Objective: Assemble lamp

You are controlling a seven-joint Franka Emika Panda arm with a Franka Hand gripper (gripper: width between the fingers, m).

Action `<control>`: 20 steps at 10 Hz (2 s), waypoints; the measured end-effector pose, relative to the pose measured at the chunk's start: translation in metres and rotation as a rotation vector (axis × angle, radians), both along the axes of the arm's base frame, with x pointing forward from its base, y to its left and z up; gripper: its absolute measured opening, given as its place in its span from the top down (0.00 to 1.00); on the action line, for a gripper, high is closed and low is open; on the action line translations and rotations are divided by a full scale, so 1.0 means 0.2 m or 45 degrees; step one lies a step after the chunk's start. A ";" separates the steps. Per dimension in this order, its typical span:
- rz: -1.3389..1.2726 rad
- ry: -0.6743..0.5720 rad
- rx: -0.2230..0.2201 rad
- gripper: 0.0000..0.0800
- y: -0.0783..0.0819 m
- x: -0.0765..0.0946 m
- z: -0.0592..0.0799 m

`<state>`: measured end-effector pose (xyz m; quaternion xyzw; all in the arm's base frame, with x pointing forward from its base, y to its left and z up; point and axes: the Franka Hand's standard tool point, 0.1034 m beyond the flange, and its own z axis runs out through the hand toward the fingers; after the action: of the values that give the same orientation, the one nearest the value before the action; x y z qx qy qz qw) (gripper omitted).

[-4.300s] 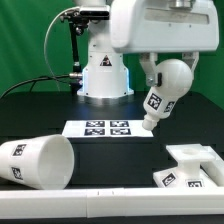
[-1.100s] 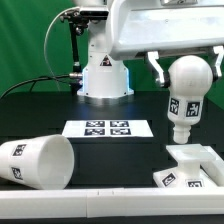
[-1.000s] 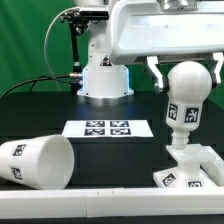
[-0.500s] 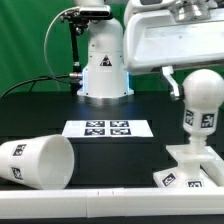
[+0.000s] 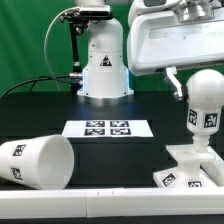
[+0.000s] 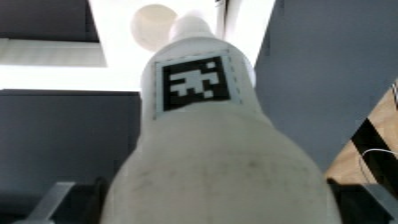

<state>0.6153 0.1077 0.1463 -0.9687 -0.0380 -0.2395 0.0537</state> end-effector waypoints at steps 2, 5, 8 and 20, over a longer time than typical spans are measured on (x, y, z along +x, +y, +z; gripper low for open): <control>0.003 0.004 -0.005 0.28 0.01 -0.04 -0.01; -0.010 -0.025 -0.021 0.28 -0.01 -0.05 -0.01; -0.021 -0.048 -0.032 0.28 -0.03 -0.03 -0.01; -0.068 -0.078 -0.078 0.28 -0.13 -0.02 -0.13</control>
Offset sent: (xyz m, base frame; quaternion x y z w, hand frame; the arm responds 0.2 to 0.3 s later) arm -0.0155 -0.0009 -0.0044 0.0017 0.0025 0.0044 1.0000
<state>0.6106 0.0817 0.1195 -0.9627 -0.0210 -0.2693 0.0162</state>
